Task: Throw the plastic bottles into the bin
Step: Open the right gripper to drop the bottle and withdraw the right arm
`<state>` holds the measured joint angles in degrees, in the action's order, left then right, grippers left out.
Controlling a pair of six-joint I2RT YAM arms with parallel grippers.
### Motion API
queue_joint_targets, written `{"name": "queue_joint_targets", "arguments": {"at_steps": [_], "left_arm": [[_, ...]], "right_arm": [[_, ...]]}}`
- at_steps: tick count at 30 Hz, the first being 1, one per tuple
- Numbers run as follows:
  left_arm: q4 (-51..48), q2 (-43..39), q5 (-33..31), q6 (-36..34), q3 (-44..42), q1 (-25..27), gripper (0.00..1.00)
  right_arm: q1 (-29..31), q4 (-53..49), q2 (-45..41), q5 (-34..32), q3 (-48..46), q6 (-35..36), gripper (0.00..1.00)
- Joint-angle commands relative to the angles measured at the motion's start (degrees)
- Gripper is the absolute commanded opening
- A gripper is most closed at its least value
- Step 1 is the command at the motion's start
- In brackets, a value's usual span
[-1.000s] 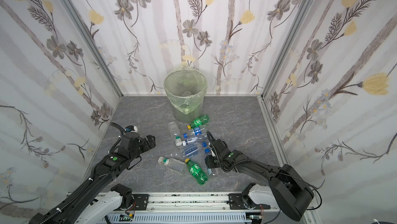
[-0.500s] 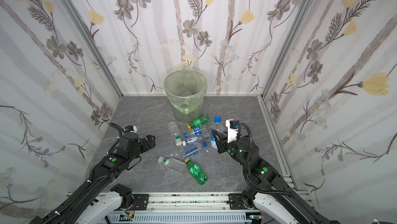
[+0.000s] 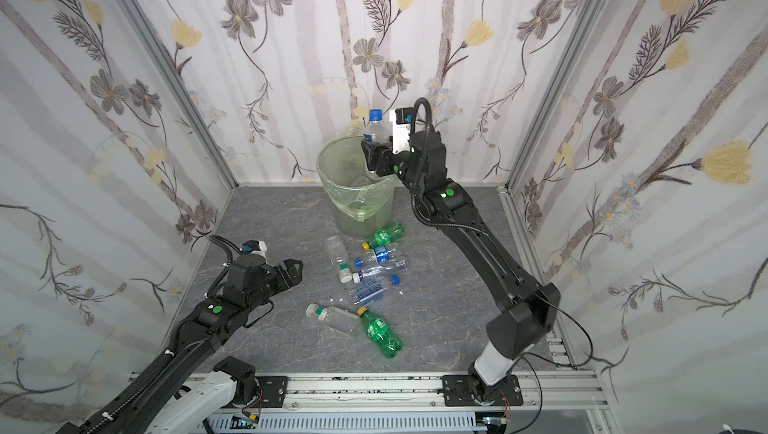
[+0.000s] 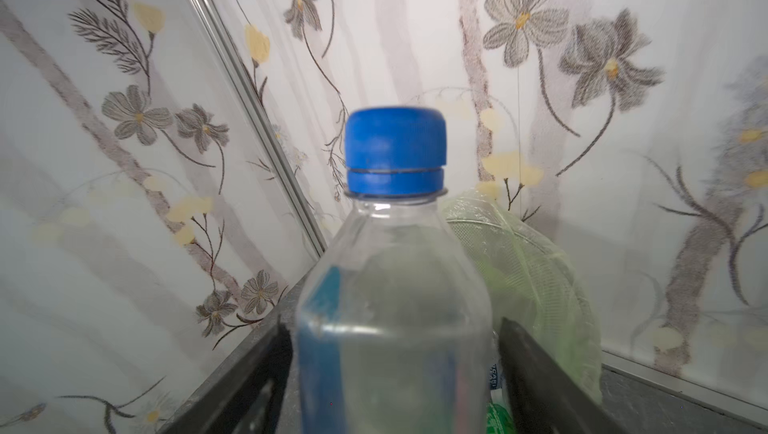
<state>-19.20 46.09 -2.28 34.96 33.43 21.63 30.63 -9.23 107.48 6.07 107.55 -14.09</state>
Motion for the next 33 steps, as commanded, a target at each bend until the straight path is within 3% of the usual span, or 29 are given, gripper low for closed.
{"name": "queue_joint_targets", "arguments": {"at_steps": [1, 10, 19, 25, 33], "left_arm": [[0.70, -0.59, 2.63, 1.10, 0.86, -0.07, 1.00], [-1.38, -1.55, 4.89, 2.14, -0.79, 0.40, 1.00], [-4.13, -1.55, 4.32, 8.00, -3.53, 8.83, 1.00], [-8.90, -0.66, 4.08, 11.71, -2.74, 13.51, 1.00], [-15.08, 0.17, 7.19, 16.97, 2.07, 16.64, 1.00]], "right_arm": [[-0.01, -10.20, 2.81, 3.50, 3.23, 0.60, 0.92], [-0.21, -0.02, -12.43, 2.31, -19.28, 0.99, 0.93], [-1.44, 6.87, -28.67, -0.08, -43.50, 0.27, 0.95], [-2.82, 9.35, -33.33, -1.29, -53.14, -0.68, 0.96], [-4.69, 10.61, -36.35, -2.33, -59.29, -1.12, 0.96]]}}
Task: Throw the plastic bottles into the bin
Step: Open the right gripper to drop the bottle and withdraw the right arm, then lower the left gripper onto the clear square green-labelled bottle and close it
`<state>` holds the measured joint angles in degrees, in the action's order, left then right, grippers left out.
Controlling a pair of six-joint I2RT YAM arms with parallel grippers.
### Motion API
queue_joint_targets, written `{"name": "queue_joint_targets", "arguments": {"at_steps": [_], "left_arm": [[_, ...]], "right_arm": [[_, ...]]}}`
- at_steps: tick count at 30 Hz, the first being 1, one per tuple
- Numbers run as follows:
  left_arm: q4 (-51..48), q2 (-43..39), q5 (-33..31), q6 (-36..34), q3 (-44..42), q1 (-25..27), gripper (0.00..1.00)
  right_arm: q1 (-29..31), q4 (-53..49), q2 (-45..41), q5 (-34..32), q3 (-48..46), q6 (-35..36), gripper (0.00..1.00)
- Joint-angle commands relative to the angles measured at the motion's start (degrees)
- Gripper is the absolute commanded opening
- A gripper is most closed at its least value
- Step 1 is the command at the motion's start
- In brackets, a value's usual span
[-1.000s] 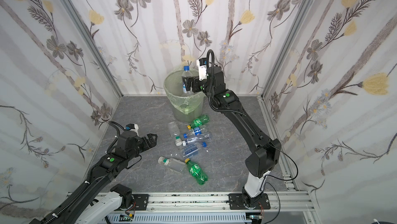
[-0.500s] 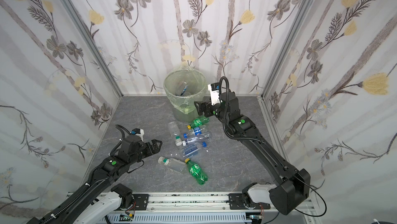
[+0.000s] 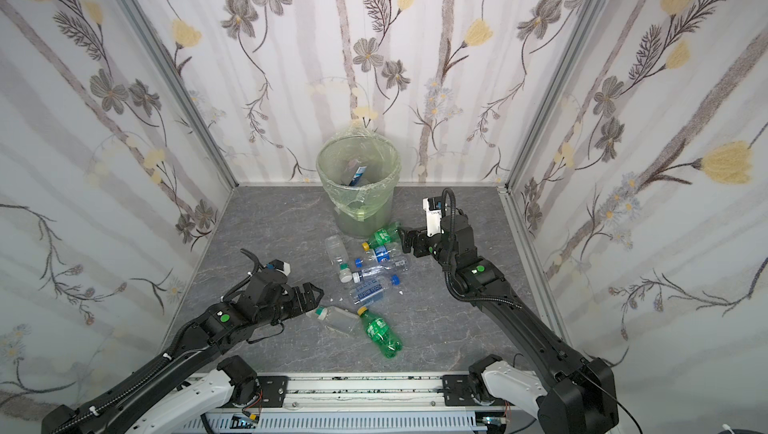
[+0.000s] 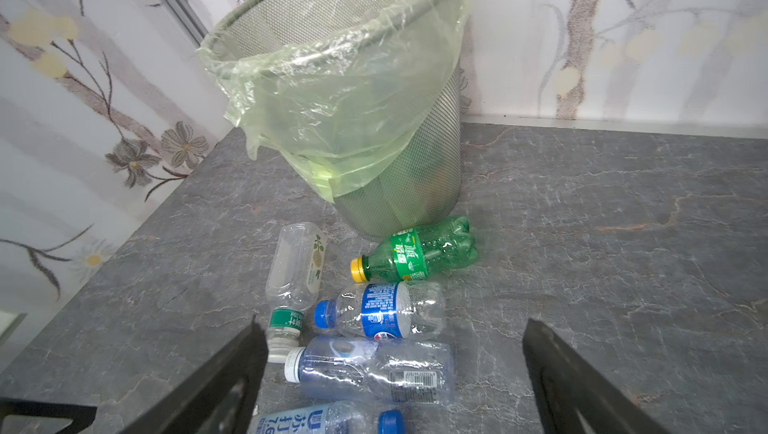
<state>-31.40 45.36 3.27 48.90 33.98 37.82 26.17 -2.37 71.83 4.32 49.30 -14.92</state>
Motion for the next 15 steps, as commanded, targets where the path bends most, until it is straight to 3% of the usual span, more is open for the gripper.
{"name": "queue_joint_targets", "arguments": {"at_steps": [1, 8, 15], "left_arm": [[-3.22, 1.85, 2.68, 3.23, 2.16, 0.69, 1.00], [-1.80, 8.77, 3.50, 7.55, 2.93, 4.13, 1.00], [6.35, 15.13, 4.50, 16.61, 1.68, 8.25, 1.00]], "right_arm": [[-0.40, 4.11, -1.00, -0.62, -1.71, -0.29, 0.96], [-1.58, 5.63, -2.05, -0.41, -4.42, -0.44, 0.97], [-2.26, 6.75, -3.27, -0.14, -5.64, -0.81, 0.97]]}}
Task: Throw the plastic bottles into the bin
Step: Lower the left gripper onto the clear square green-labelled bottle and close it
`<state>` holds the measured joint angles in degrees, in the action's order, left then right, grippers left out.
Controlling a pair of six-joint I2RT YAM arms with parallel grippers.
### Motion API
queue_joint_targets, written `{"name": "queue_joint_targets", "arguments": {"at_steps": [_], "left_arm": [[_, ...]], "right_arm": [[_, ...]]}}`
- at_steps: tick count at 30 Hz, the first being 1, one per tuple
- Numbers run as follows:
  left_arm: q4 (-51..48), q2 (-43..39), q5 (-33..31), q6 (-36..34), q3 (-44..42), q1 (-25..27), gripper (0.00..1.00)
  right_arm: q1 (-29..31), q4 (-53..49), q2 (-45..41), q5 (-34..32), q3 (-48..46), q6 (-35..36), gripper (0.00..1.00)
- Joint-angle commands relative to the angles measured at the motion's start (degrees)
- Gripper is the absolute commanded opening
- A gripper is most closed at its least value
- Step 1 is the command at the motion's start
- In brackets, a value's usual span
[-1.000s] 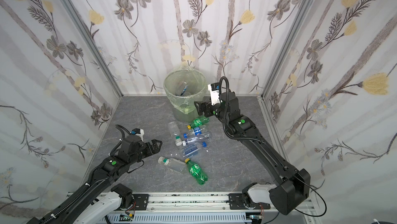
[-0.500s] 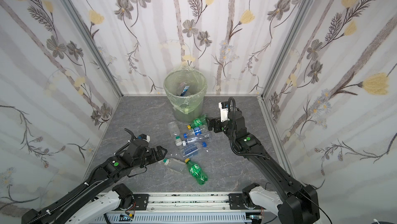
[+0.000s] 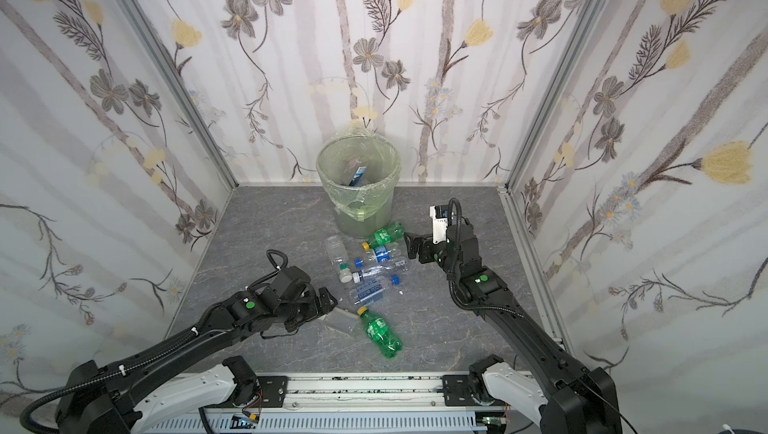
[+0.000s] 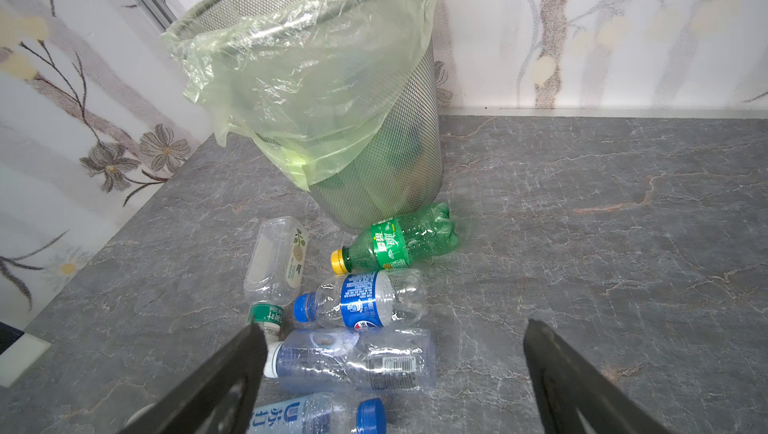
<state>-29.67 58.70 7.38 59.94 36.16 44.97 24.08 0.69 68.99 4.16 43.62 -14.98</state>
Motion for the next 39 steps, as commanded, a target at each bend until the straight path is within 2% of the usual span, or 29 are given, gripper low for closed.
{"name": "queue_joint_targets", "arguments": {"at_steps": [1, 6, 15, 21, 28, 34, 39], "left_arm": [[6.30, 3.05, 0.57, 6.83, -0.72, 1.72, 1.00], [12.79, 8.33, 2.15, 11.85, -1.03, 3.31, 1.00], [19.47, 12.67, 1.44, 15.58, -4.38, 3.88, 1.00], [22.57, 15.34, 1.90, 15.25, -5.58, 3.81, 0.99], [23.78, 16.20, 2.48, 12.16, -7.47, 1.16, 0.87], [23.19, 9.76, 4.39, 7.35, -13.28, -5.37, 0.69], [19.40, 6.48, 3.56, 1.07, -14.78, -9.23, 0.66]], "right_arm": [[-0.30, 3.80, -0.52, 0.18, -1.82, -0.89, 0.97], [-0.43, 3.93, -1.43, 0.42, -2.56, -1.10, 0.97], [-0.77, 4.67, -2.63, 1.00, -4.37, -1.97, 0.97], [-0.80, 4.76, -3.33, 1.11, -4.84, -2.46, 0.96], [-0.80, 4.63, -4.12, 1.11, -5.65, -3.08, 0.96], [-0.85, 4.06, -5.59, 0.73, -6.60, -3.75, 0.96], [-0.87, 4.41, -5.72, 1.22, -6.84, -4.27, 0.96]]}}
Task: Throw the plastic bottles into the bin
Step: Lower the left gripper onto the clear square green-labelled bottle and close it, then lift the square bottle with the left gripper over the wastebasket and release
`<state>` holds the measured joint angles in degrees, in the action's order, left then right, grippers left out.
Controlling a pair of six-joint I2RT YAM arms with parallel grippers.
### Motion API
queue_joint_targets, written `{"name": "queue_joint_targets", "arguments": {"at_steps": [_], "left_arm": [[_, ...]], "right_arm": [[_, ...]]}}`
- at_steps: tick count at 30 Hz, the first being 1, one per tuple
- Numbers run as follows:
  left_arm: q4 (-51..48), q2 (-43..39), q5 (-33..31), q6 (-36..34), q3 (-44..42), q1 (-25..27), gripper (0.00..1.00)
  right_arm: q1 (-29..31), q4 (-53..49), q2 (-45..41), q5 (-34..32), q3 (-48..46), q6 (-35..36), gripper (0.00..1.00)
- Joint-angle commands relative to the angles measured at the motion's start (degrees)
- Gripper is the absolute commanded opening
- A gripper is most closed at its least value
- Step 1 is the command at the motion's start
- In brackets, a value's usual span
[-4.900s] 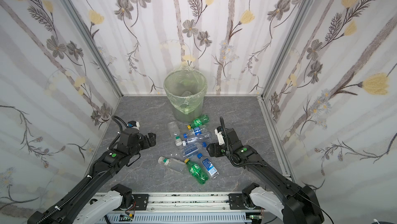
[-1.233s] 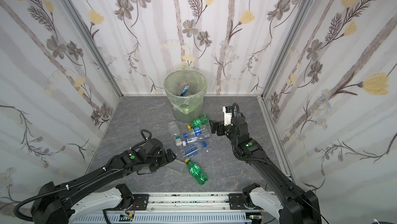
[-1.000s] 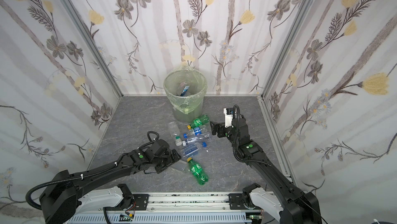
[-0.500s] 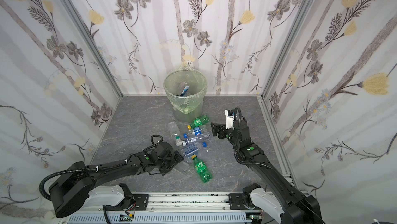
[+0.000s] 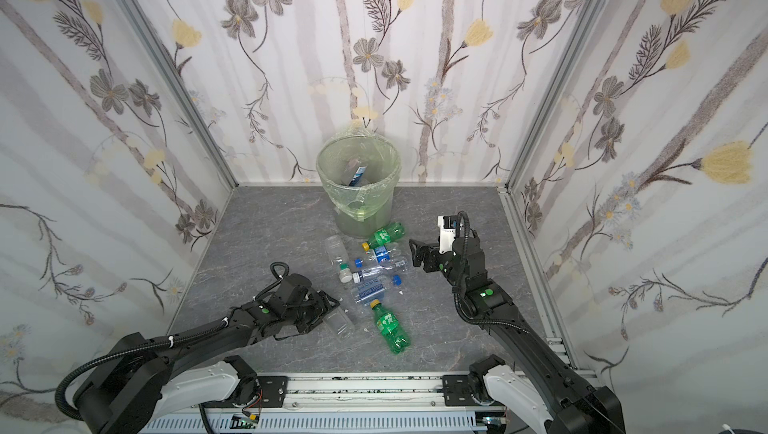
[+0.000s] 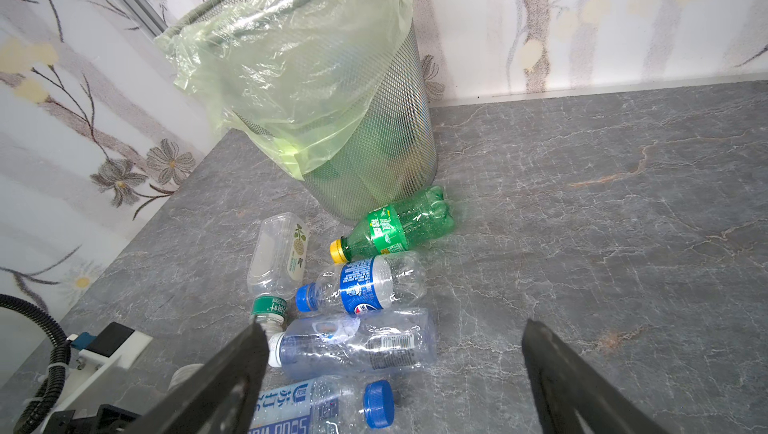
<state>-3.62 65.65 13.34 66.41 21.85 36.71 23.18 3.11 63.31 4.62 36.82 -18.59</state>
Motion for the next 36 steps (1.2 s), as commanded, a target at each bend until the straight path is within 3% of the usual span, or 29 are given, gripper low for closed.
{"name": "queue_joint_targets", "arguments": {"at_steps": [1, 11, 16, 24, 28, 34, 36], "left_arm": [[-8.00, -0.37, -3.23, -7.03, -0.03, -1.30, 0.67], [-22.63, 4.76, -8.96, -21.98, 10.87, -1.90, 0.87], [-26.09, 3.40, -7.60, -23.60, 13.03, -1.62, 0.89], [-26.82, 6.24, -9.64, -22.39, 15.03, 4.72, 0.89], [-26.95, 10.57, -10.81, -21.94, 16.03, 7.24, 0.79], [-27.46, 11.31, -13.02, -22.09, 15.48, 7.76, 0.54], [-27.81, 10.27, -14.38, -22.20, 16.34, 7.76, 0.53]], "right_arm": [[0.03, 2.07, 0.14, 1.08, 0.10, -0.66, 0.95], [0.09, 1.83, 0.85, 1.79, 1.33, -0.65, 0.95], [0.09, 1.15, 0.42, 1.88, 1.26, -0.92, 0.95], [-0.02, 1.84, 0.41, 2.14, 0.62, -1.27, 0.95], [0.04, 1.90, 0.65, 2.56, 0.58, -1.36, 0.95], [0.05, 1.32, -0.09, 2.30, -0.33, -1.45, 0.96], [0.07, 0.73, -0.07, 2.32, -0.52, -1.54, 0.95]]}}
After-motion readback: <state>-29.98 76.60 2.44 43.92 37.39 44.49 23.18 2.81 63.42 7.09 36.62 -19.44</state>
